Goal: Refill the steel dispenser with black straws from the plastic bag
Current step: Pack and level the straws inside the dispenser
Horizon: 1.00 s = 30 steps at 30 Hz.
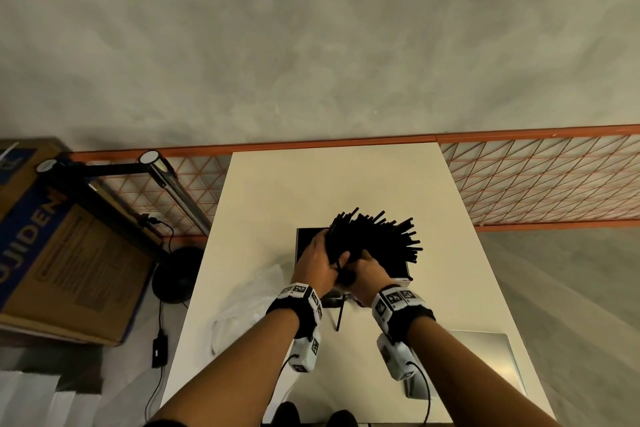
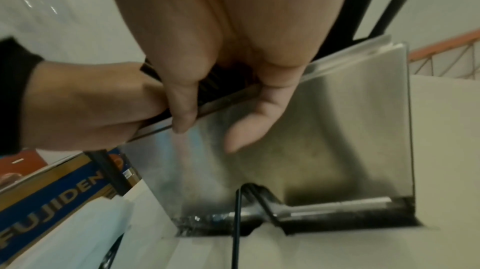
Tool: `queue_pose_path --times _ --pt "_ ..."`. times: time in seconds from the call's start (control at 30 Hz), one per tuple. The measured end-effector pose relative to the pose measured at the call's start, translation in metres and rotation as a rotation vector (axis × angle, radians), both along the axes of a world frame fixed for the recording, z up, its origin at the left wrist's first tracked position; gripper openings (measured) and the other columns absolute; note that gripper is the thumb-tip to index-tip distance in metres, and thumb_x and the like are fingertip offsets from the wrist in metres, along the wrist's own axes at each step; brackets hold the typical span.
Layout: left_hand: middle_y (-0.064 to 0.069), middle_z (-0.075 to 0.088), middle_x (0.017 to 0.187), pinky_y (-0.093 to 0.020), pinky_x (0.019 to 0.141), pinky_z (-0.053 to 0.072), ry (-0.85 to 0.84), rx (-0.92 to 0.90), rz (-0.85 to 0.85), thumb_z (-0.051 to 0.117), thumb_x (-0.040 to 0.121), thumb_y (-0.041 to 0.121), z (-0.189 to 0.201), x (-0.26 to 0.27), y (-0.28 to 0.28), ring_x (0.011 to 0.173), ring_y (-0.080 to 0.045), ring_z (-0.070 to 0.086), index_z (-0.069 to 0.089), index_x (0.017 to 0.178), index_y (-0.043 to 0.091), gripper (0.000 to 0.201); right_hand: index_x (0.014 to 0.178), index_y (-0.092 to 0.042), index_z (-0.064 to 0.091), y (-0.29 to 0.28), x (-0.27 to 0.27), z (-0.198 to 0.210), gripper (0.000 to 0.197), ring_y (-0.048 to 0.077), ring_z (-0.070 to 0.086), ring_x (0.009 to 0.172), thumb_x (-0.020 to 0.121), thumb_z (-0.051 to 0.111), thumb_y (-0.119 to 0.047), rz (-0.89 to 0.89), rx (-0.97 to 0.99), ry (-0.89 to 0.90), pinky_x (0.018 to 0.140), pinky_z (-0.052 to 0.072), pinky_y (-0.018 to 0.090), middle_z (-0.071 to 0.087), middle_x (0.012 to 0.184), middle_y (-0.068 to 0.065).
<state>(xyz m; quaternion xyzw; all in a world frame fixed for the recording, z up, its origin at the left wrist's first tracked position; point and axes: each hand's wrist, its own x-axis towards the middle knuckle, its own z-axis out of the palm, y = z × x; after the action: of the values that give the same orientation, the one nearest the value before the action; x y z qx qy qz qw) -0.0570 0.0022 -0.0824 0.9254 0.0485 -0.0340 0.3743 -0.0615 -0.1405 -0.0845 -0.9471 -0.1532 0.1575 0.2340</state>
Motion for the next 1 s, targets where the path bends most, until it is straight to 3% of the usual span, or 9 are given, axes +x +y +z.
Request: queue_pose_path --times 0.07,0.17,0.33,0.5,0.57,0.67,0.73,0.9,1.0 --pt "-0.005 0.06 0.137 -0.037 0.093 0.053 0.008 -0.002 -0.002 0.068 0.092 0.047 0.001 0.001 0.0 0.121 -0.027 0.061 0.042 0.146 0.022 0.065 0.107 -0.025 0.072 -0.006 -0.001 0.014 0.029 0.023 0.057 0.104 0.092 0.057 -0.044 -0.003 0.05 -0.039 0.086 0.052 0.034 0.07 0.1 0.001" --pt "-0.003 0.06 0.139 -0.038 0.097 0.052 -0.005 -0.005 -0.005 0.071 0.089 0.041 0.001 0.0 0.001 0.123 -0.025 0.06 0.043 0.146 0.023 0.066 0.089 -0.011 0.076 -0.019 -0.002 0.034 0.022 0.023 0.061 0.082 0.09 0.066 -0.031 -0.159 0.18 -0.104 0.071 0.045 0.027 0.064 0.092 0.005" --pt "0.004 0.056 0.142 -0.039 0.1 0.052 -0.03 -0.033 -0.042 0.072 0.086 0.046 -0.002 0.0 0.002 0.125 -0.018 0.059 0.044 0.146 0.028 0.068 0.068 -0.01 0.065 -0.026 -0.001 0.054 0.025 0.021 0.065 0.059 0.089 0.065 -0.024 -0.359 0.387 -0.11 0.061 0.055 0.04 0.067 0.065 0.002" --pt "0.008 0.054 0.144 -0.042 0.105 0.051 0.015 -0.084 -0.094 0.069 0.077 0.049 -0.005 0.001 0.008 0.128 -0.015 0.057 0.039 0.148 0.035 0.079 0.072 -0.009 0.07 -0.027 0.011 0.069 0.026 0.018 0.07 0.052 0.089 0.06 -0.026 -0.561 0.598 0.076 0.06 0.06 0.04 0.071 0.059 0.005" --pt "0.007 0.053 0.145 -0.042 0.108 0.049 0.029 -0.101 -0.1 0.071 0.077 0.044 -0.004 0.001 0.009 0.13 -0.015 0.055 0.037 0.149 0.034 0.08 0.073 -0.011 0.071 -0.029 0.017 0.071 0.023 0.022 0.071 0.055 0.086 0.062 -0.027 -0.634 0.641 0.096 0.062 0.06 0.043 0.072 0.061 0.005" --pt "0.007 0.05 0.148 -0.039 0.111 0.046 0.02 -0.118 -0.118 0.073 0.079 0.034 -0.003 0.001 0.011 0.133 -0.014 0.052 0.036 0.15 0.033 0.081 0.074 -0.004 0.071 -0.03 0.02 0.078 0.02 0.026 0.07 0.052 0.088 0.063 -0.016 -0.711 0.703 0.166 0.055 0.06 0.041 0.072 0.063 0.011" --pt "0.008 0.049 0.149 -0.038 0.111 0.046 0.013 -0.115 -0.13 0.074 0.077 0.032 -0.004 0.0 0.011 0.134 -0.013 0.052 0.036 0.151 0.033 0.083 0.072 -0.007 0.071 -0.031 0.022 0.074 0.02 0.02 0.07 0.052 0.087 0.063 -0.017 -0.706 0.651 0.149 0.054 0.06 0.034 0.072 0.064 0.009" --pt "0.004 0.054 0.146 -0.035 0.107 0.048 -0.022 -0.057 -0.093 0.074 0.085 0.022 -0.007 0.0 0.009 0.129 -0.019 0.056 0.041 0.15 0.025 0.073 0.088 -0.014 0.072 -0.03 0.02 0.06 0.021 0.022 0.071 0.064 0.086 0.063 -0.033 -0.563 0.435 0.139 0.062 0.061 0.04 0.073 0.075 0.006" --pt "0.002 0.06 0.138 -0.031 0.103 0.048 -0.032 -0.051 -0.066 0.073 0.088 0.021 -0.005 0.001 0.009 0.124 -0.021 0.059 0.045 0.147 0.023 0.065 0.095 -0.02 0.068 -0.034 0.014 0.057 0.016 0.021 0.07 0.06 0.083 0.069 -0.029 -0.578 0.47 0.08 0.052 0.06 0.04 0.072 0.078 0.002"
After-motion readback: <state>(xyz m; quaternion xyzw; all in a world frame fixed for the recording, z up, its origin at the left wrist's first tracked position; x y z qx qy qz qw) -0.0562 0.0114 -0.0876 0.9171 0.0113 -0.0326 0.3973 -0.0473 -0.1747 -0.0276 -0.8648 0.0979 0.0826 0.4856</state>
